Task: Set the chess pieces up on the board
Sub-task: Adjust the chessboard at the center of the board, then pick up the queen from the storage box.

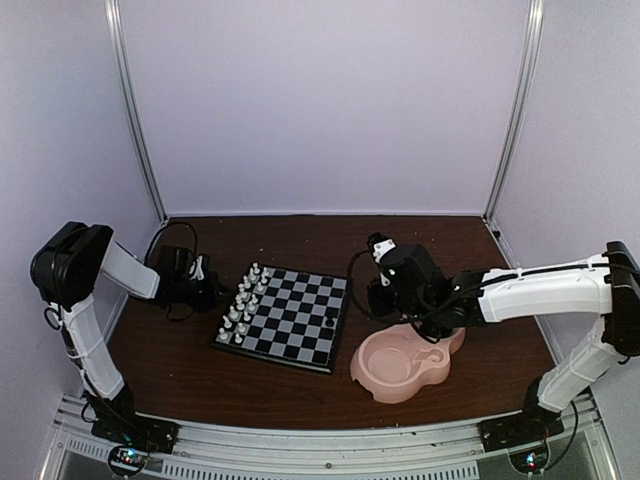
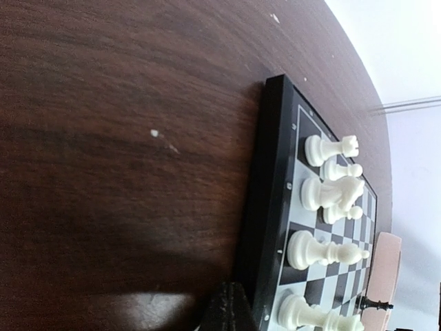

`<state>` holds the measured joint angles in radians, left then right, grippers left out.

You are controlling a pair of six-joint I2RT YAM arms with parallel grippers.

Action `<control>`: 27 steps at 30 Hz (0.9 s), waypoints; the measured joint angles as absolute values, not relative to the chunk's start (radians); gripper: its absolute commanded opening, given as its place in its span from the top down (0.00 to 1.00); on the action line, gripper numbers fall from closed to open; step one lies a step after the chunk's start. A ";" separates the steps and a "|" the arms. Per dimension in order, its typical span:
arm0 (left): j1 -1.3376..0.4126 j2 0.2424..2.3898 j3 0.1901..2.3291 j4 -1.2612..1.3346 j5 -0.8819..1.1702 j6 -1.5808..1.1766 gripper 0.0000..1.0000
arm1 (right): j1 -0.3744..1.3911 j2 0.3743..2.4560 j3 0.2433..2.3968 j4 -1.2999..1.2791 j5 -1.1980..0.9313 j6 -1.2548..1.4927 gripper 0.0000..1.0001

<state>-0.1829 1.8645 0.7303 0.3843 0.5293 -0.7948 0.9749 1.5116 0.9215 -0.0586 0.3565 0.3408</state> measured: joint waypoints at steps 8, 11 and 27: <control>-0.219 1.758 0.728 0.258 0.478 -0.739 0.89 | 0.970 1.325 0.917 -0.223 0.397 0.342 0.78; -0.219 1.602 0.690 0.225 0.413 -0.705 0.79 | 0.949 1.247 0.894 -0.296 0.420 0.348 0.73; -0.229 1.210 0.478 0.249 0.240 -0.648 0.60 | 0.648 1.301 0.762 -0.366 0.227 0.398 0.61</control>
<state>-0.2295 1.2098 0.4782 0.2489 0.2398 -0.6479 0.6476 1.3010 0.7620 -0.3664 0.2268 0.3977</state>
